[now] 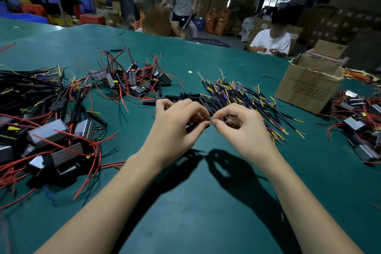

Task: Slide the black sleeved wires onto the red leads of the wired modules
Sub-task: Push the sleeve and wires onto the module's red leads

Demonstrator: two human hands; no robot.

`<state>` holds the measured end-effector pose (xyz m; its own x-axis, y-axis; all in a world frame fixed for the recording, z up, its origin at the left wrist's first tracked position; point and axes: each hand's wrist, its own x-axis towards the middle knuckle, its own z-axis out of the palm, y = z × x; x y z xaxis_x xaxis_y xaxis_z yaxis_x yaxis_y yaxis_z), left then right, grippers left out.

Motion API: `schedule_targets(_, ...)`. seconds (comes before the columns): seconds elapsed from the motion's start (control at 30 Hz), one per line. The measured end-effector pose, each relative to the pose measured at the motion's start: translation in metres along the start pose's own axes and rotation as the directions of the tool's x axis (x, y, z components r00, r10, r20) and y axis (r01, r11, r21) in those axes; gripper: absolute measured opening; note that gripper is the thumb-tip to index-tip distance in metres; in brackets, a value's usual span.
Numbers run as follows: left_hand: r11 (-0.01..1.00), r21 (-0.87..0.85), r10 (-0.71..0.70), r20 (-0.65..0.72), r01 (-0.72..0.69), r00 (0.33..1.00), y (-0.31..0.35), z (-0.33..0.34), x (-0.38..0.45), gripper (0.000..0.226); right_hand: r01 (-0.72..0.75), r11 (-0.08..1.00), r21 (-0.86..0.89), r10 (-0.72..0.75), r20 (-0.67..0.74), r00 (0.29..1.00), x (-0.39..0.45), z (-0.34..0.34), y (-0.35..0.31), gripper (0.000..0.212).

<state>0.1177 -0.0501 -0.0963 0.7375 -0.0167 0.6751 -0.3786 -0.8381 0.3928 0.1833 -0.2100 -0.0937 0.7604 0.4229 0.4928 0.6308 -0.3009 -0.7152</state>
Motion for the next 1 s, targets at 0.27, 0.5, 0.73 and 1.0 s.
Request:
schedule_targets(0.27,0.999,0.035,-0.016,-0.008,0.017,1.0,0.001,0.001,0.0,0.016,0.145,0.967,-0.21,-0.136,0.054,0.989,-0.003,-0.004,-0.007,0.013)
schedule_targets(0.5,0.601,-0.523,-0.444,0.409,0.604,0.797,0.001,-0.004,0.011,0.02,0.492,0.553,-0.673,-0.571,0.124,0.812,-0.008,0.004,-0.017,0.009)
schedule_targets(0.73,0.981,-0.078,-0.174,0.069,0.179,0.982,0.003,-0.002,0.002,0.008,0.157,0.915,-0.372,-0.203,-0.087,0.975,-0.01,0.01,-0.015,0.005)
schedule_targets(1.0,0.96,0.265,0.107,-0.038,-0.093,0.994,0.002,-0.005,0.001,0.005,0.071,0.985,-0.16,-0.085,-0.084,0.993,-0.005,0.008,-0.015,0.005)
